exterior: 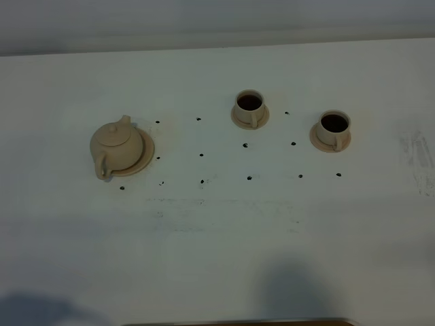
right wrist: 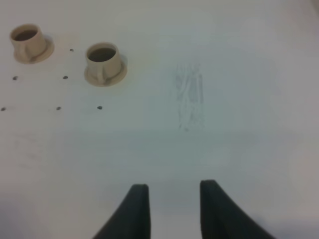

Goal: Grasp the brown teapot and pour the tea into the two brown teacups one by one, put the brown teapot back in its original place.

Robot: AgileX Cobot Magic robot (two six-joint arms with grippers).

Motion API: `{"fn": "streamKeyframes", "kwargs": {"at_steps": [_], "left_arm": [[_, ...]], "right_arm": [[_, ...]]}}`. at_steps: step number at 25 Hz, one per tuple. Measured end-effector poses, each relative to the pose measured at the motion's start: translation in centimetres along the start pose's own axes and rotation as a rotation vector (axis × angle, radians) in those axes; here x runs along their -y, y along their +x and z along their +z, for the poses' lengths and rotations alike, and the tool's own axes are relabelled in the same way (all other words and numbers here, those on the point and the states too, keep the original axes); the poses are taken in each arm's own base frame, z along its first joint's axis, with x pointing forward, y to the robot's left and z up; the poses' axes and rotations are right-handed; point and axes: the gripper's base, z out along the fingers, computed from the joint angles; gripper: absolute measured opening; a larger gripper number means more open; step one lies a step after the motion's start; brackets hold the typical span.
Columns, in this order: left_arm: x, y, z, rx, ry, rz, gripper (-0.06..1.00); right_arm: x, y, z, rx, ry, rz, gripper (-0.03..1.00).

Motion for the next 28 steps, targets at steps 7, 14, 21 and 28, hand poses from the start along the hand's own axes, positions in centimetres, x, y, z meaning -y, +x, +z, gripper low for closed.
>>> {"fn": "streamKeyframes", "kwargs": {"at_steps": [7, 14, 21, 28], "left_arm": [[0.00, 0.00, 0.00, 0.000, 0.000, 0.000, 0.45], [0.00, 0.00, 0.00, 0.000, 0.000, 0.000, 0.45], [0.00, 0.00, 0.00, 0.000, 0.000, 0.000, 0.45], [0.01, 0.00, 0.00, 0.000, 0.001, 0.000, 0.45]], "right_arm": [[-0.04, 0.00, 0.00, 0.000, -0.001, -0.004, 0.24], [-0.04, 0.00, 0.00, 0.000, -0.001, -0.004, 0.24], [-0.04, 0.00, 0.00, 0.000, -0.001, -0.004, 0.24], [-0.04, 0.01, -0.01, 0.000, -0.001, -0.004, 0.24]]}}
